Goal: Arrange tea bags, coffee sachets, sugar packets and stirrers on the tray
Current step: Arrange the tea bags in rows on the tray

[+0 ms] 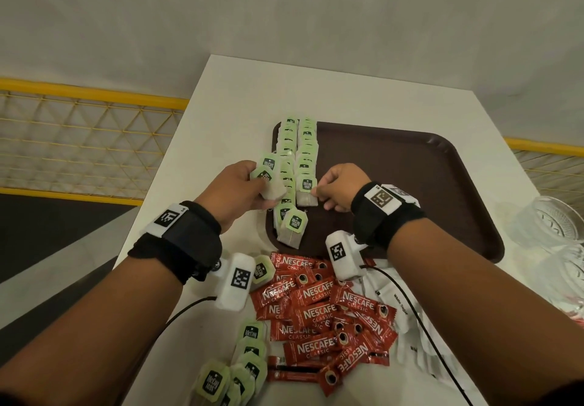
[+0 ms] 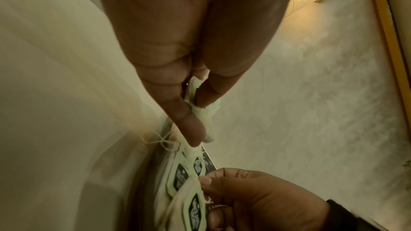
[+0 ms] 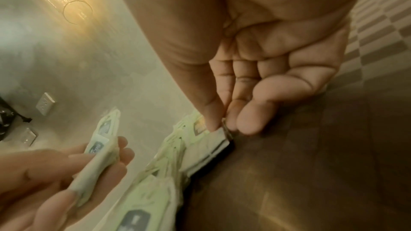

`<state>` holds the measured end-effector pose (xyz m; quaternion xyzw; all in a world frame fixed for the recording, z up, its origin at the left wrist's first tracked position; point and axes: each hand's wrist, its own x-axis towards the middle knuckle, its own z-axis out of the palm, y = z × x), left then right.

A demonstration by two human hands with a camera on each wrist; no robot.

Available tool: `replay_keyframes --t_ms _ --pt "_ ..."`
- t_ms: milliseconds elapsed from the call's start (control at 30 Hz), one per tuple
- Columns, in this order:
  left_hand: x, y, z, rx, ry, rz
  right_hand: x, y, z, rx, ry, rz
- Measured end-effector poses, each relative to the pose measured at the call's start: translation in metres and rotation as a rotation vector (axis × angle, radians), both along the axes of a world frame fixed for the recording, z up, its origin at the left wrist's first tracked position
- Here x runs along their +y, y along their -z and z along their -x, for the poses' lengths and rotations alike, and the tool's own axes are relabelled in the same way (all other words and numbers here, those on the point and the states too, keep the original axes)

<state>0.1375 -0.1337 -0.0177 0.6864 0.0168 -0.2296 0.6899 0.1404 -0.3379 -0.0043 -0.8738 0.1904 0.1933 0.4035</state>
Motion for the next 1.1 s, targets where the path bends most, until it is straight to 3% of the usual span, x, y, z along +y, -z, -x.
replay_keyframes --t_ms 100,200,333,567,667,800,900,1100 --pt "0.0 -0.001 0.004 -0.043 -0.003 -0.031 -0.005 -0.001 0.003 -0.121 -0.038 0.081" --pt "-0.004 -0.001 0.005 -0.084 -0.019 -0.06 -0.003 -0.007 0.01 -0.249 -0.1 -0.042" --pt "-0.014 -0.004 0.005 -0.125 -0.007 -0.034 0.005 -0.014 0.016 -0.248 -0.245 -0.133" --pt "-0.022 -0.003 0.004 -0.083 -0.066 -0.003 -0.009 -0.001 0.018 -0.177 -0.032 -0.273" --pt "-0.014 0.0 0.001 -0.093 -0.099 -0.051 -0.015 0.006 0.018 -0.101 0.057 -0.24" --pt "-0.007 0.003 0.002 -0.122 -0.095 -0.119 -0.009 0.01 0.017 -0.013 0.05 -0.195" --pt "-0.004 0.005 0.003 -0.158 -0.066 -0.208 -0.002 0.01 0.015 -0.038 0.039 -0.131" --pt "-0.002 0.001 0.011 -0.184 -0.054 -0.183 -0.001 0.007 0.014 -0.08 -0.021 0.002"
